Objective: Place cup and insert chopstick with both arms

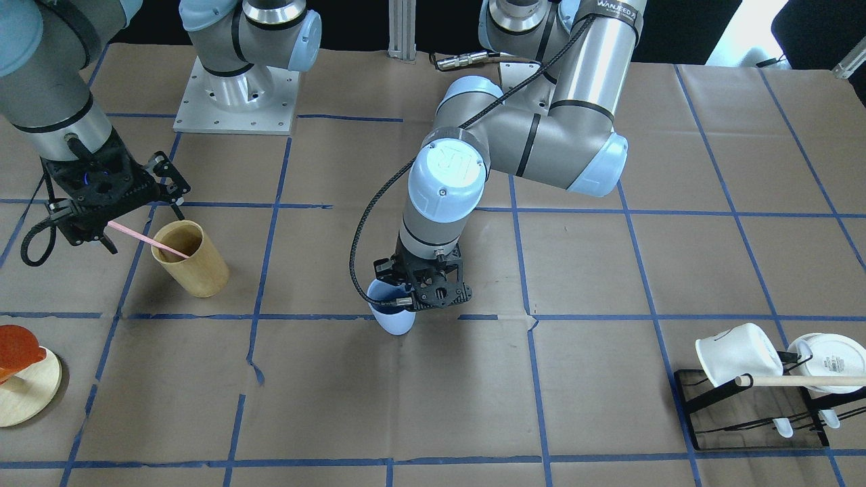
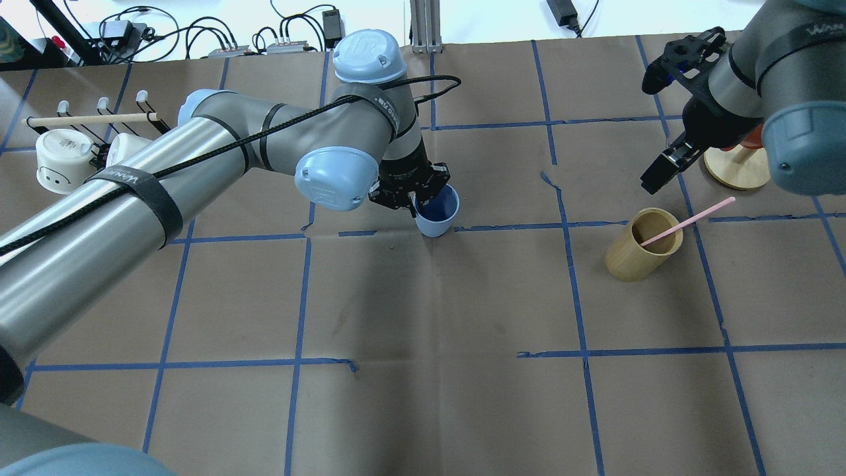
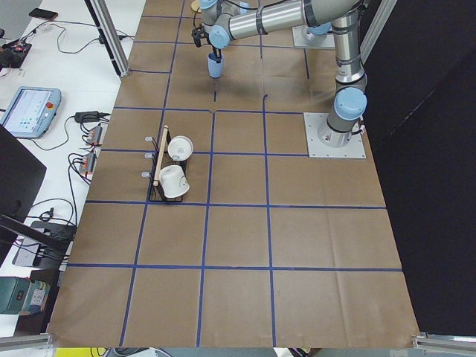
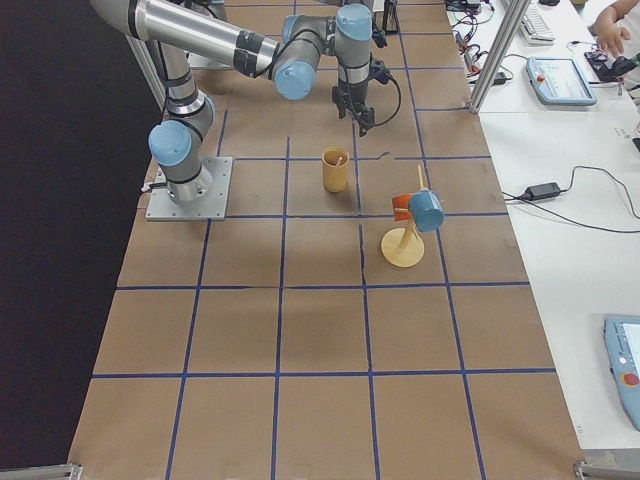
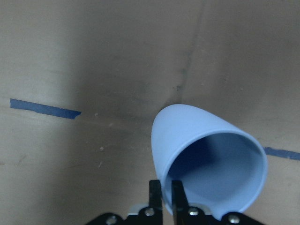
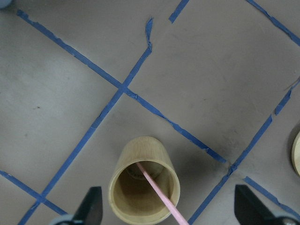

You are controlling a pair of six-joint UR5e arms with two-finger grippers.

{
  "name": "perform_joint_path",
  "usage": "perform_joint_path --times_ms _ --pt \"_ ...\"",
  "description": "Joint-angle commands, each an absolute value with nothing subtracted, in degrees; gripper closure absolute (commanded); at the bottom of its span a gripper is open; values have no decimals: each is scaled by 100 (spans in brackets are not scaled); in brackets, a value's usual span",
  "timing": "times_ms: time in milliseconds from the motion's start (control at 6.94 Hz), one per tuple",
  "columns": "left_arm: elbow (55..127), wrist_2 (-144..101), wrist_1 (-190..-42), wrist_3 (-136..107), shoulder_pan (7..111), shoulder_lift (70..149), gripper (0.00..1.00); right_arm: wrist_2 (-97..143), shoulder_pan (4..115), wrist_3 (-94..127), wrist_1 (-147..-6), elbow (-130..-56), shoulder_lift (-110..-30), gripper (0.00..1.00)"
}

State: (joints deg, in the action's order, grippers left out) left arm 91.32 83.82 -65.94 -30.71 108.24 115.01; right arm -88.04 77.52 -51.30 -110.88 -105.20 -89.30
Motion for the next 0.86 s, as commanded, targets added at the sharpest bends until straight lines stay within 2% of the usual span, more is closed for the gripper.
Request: perform_joint_path --times_ms 0,144,432,721 --pt "9158 8569 -6583 -3111 10846 11575 13 -8597 7393 -5841 -11163 -10634 -8903 1" --pt "9028 8517 -6583 -3111 10837 11462 1 -8587 7305 -6341 -11127 -10739 -8903 1" --pt "8502 8542 -7229 -3147 10749 11399 0 -8666 7059 -6966 -10760 -10828 -8956 1" --pt "7834 8464 -8264 -2326 10207 11059 1 -8604 6873 -7871 -10758 -10863 -8947 1"
